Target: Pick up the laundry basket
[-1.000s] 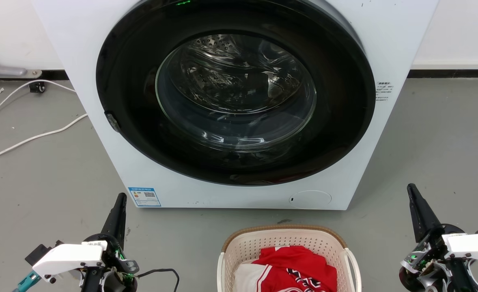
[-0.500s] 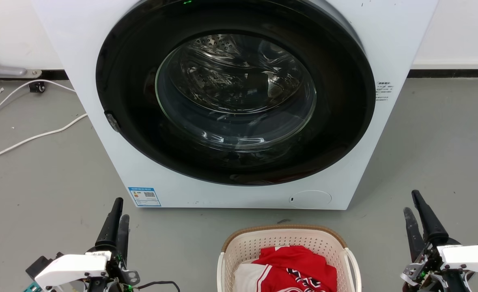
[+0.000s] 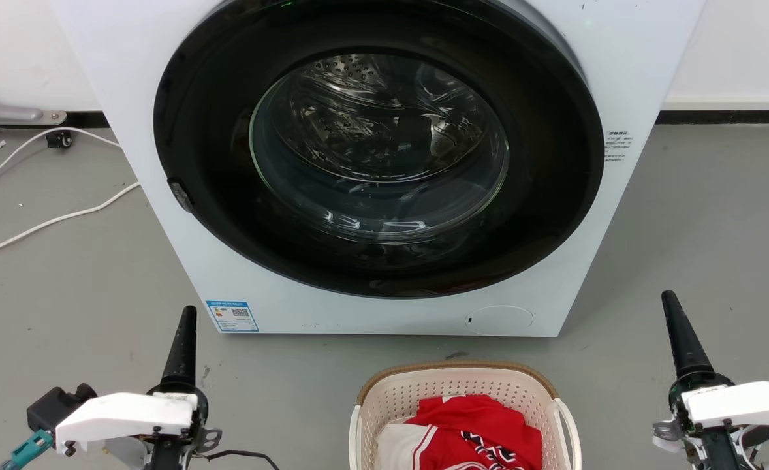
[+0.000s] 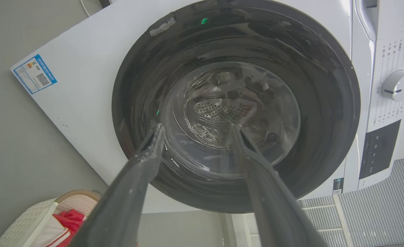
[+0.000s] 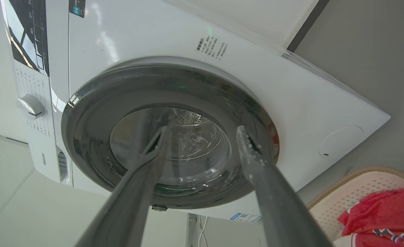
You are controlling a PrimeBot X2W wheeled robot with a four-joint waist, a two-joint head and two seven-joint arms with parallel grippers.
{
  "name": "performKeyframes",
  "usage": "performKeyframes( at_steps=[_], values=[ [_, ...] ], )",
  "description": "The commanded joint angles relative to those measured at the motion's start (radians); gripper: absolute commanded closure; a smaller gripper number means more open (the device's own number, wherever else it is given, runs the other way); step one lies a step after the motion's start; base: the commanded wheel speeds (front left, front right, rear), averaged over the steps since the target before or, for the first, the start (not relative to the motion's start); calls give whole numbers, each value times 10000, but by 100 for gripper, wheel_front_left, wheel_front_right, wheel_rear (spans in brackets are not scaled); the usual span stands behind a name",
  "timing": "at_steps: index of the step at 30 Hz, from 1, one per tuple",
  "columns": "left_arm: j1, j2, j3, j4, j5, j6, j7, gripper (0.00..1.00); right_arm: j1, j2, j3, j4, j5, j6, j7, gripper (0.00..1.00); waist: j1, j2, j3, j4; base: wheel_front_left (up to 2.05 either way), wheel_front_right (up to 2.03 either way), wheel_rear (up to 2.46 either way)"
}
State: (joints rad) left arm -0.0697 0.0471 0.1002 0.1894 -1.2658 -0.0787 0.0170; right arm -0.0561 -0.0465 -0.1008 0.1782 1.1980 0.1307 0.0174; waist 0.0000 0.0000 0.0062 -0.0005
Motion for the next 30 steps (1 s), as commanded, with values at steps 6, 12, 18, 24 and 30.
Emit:
performKeyframes(
  at_steps=[6,12,18,24,30],
  values=[
    [-14,26,-291,-374,1526,266,-304,0,86,-24,111,-449,-1652,0,-303,0,0,0,2,1,0,0,0],
    [90,28,-506,-498,3005,437,-610,0,238,-27,115,-670,-3129,1,-608,0,0,0,6,-3,0,0,0],
    [173,36,-616,-526,4047,446,-821,0,354,-30,139,-809,-4119,1,-821,0,0,0,5,-13,0,0,0],
    [236,74,-733,-493,4978,474,-1027,0,461,-33,141,-888,-5079,1,-1022,0,0,0,17,-25,0,0,0],
    [269,100,-825,-551,5793,525,-1211,0,537,-35,169,-969,-5918,1,-1208,0,0,0,34,-32,0,0,0]
  ],
)
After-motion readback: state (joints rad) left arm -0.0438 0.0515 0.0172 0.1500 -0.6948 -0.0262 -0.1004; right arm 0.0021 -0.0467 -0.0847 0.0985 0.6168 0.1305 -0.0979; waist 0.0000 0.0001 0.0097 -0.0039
